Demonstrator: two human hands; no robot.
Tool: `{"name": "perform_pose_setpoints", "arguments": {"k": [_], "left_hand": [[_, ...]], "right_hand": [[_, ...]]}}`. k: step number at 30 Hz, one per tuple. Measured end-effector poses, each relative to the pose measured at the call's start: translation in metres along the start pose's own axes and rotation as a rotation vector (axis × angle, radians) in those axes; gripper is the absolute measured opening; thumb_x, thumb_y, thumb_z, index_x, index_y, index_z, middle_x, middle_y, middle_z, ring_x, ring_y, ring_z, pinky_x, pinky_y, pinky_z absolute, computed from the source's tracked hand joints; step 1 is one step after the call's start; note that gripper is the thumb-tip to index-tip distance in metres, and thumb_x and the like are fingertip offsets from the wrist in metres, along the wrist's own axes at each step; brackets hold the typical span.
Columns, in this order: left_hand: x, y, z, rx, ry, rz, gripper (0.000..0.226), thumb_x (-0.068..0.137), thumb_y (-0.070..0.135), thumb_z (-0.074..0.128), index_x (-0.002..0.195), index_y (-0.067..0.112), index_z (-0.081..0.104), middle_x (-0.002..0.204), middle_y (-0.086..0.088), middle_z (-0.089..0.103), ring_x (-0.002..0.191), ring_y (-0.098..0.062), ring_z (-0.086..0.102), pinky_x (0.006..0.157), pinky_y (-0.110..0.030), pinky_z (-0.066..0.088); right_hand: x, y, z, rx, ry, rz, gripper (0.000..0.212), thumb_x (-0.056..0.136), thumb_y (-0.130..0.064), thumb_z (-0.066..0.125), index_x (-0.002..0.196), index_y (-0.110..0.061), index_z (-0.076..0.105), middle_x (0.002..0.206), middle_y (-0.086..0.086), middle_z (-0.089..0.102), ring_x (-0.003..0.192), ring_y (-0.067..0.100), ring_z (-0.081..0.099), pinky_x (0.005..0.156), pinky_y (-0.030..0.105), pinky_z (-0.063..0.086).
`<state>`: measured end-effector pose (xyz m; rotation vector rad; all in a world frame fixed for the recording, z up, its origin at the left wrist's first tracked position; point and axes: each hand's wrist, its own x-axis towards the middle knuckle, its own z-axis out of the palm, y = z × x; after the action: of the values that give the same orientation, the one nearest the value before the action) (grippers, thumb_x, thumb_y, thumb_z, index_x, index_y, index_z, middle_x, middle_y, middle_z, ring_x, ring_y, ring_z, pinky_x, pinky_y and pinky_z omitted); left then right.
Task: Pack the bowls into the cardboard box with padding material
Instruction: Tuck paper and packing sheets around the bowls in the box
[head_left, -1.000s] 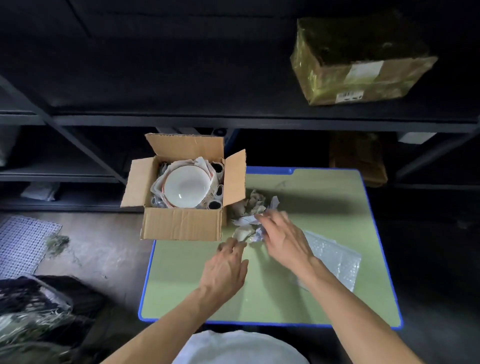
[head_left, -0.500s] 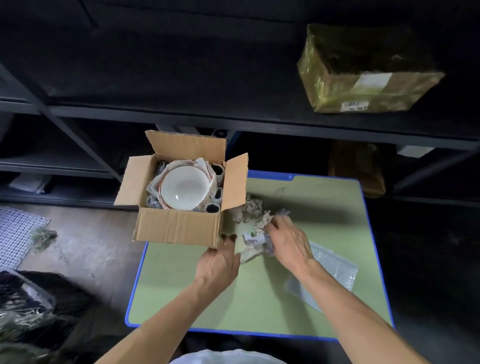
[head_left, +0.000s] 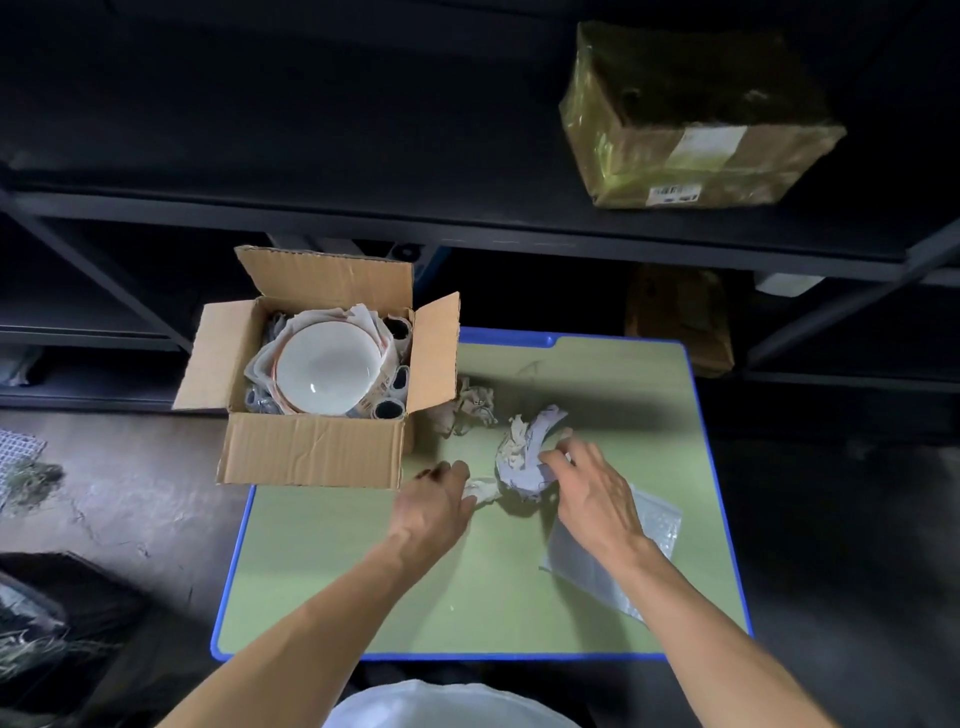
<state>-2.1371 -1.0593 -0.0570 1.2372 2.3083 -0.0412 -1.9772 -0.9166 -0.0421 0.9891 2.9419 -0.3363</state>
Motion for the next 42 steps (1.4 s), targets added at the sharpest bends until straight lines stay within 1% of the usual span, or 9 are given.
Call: {"name": "perform_pose_setpoints", "arguments": {"k": [3, 9, 12, 15, 21, 26, 31, 38, 42], "left_hand": [[0.0, 0.003, -0.001, -0.069, 0.001, 0.017, 0.033, 0.102, 0.041, 0.043, 0.13, 0.024, 0.043, 0.117, -0.004, 0.06, 0.099, -0.025, 0.065, 0.08, -0.036, 0.051], [-0.007, 0.002, -0.002, -0.231, 0.048, 0.005, 0.022, 0.098, 0.033, 0.049, 0.109, 0.015, 0.055, 0.105, -0.009, 0.063, 0.093, -0.032, 0.063, 0.07, -0.034, 0.042], [-0.021, -0.002, -0.002, -0.267, 0.138, 0.023, 0.025, 0.099, 0.037, 0.049, 0.109, 0.015, 0.053, 0.096, -0.007, 0.063, 0.086, -0.032, 0.062, 0.068, -0.036, 0.043], [-0.038, -0.005, -0.011, -0.365, 0.251, 0.078, 0.022, 0.098, 0.038, 0.053, 0.1, 0.016, 0.054, 0.077, 0.0, 0.059, 0.072, -0.03, 0.058, 0.06, -0.035, 0.038], [-0.072, -0.003, -0.041, -0.469, 0.352, 0.167, 0.022, 0.101, 0.041, 0.048, 0.094, 0.022, 0.057, 0.068, 0.007, 0.054, 0.067, -0.027, 0.057, 0.059, -0.039, 0.044], [-0.094, -0.011, -0.076, -0.508, 0.456, 0.134, 0.017, 0.1, 0.031, 0.052, 0.086, 0.022, 0.055, 0.062, 0.015, 0.043, 0.062, -0.011, 0.042, 0.054, -0.029, 0.024], [-0.106, -0.037, -0.116, -0.574, 0.558, 0.106, 0.016, 0.1, 0.028, 0.053, 0.086, 0.024, 0.058, 0.061, 0.017, 0.049, 0.06, -0.002, 0.048, 0.052, -0.016, 0.029], [-0.083, -0.094, -0.153, -0.658, 0.561, 0.042, 0.01, 0.099, 0.03, 0.055, 0.104, 0.026, 0.062, 0.063, 0.005, 0.054, 0.059, -0.012, 0.05, 0.059, -0.032, 0.042], [-0.075, -0.127, -0.163, -0.687, 0.511, 0.069, 0.019, 0.098, 0.029, 0.055, 0.116, 0.028, 0.059, 0.065, -0.001, 0.054, 0.058, -0.013, 0.048, 0.055, -0.027, 0.036]], "right_hand": [[-0.002, -0.002, 0.001, 0.029, -0.016, 0.03, 0.046, 0.072, 0.01, 0.062, 0.109, -0.015, 0.069, 0.105, 0.004, 0.059, 0.091, 0.026, 0.057, 0.056, 0.032, 0.043], [-0.005, -0.02, -0.007, 0.112, 0.033, -0.034, 0.028, 0.087, -0.004, 0.061, 0.112, -0.013, 0.068, 0.107, 0.002, 0.061, 0.096, 0.025, 0.058, 0.065, 0.035, 0.053], [-0.004, -0.033, -0.012, 0.2, 0.026, -0.148, 0.024, 0.094, -0.021, 0.06, 0.117, -0.018, 0.066, 0.112, -0.004, 0.06, 0.104, 0.02, 0.054, 0.08, 0.033, 0.052], [-0.002, -0.044, -0.02, 0.26, -0.071, -0.244, 0.038, 0.094, -0.037, 0.062, 0.129, -0.021, 0.062, 0.121, -0.007, 0.062, 0.115, 0.015, 0.049, 0.096, 0.03, 0.045], [0.001, -0.062, -0.05, 0.42, -0.164, -0.236, 0.023, 0.099, -0.038, 0.057, 0.12, -0.031, 0.063, 0.112, -0.012, 0.067, 0.103, 0.006, 0.056, 0.083, 0.026, 0.045], [0.009, -0.082, -0.077, 0.512, -0.127, -0.267, 0.01, 0.097, -0.039, 0.059, 0.103, -0.032, 0.063, 0.09, -0.018, 0.064, 0.079, -0.006, 0.051, 0.068, 0.021, 0.037], [0.022, -0.123, -0.102, 0.542, -0.043, -0.291, 0.023, 0.098, -0.044, 0.056, 0.121, -0.04, 0.057, 0.105, -0.02, 0.066, 0.084, 0.002, 0.058, 0.074, 0.024, 0.048], [0.049, -0.171, -0.108, 0.549, 0.009, -0.276, 0.042, 0.095, -0.032, 0.062, 0.134, -0.04, 0.049, 0.117, -0.018, 0.054, 0.079, 0.004, 0.059, 0.08, 0.029, 0.051], [0.072, -0.202, -0.105, 0.48, 0.038, -0.214, 0.037, 0.094, -0.03, 0.066, 0.13, -0.035, 0.058, 0.117, -0.017, 0.059, 0.08, 0.0, 0.054, 0.081, 0.025, 0.048]]}}
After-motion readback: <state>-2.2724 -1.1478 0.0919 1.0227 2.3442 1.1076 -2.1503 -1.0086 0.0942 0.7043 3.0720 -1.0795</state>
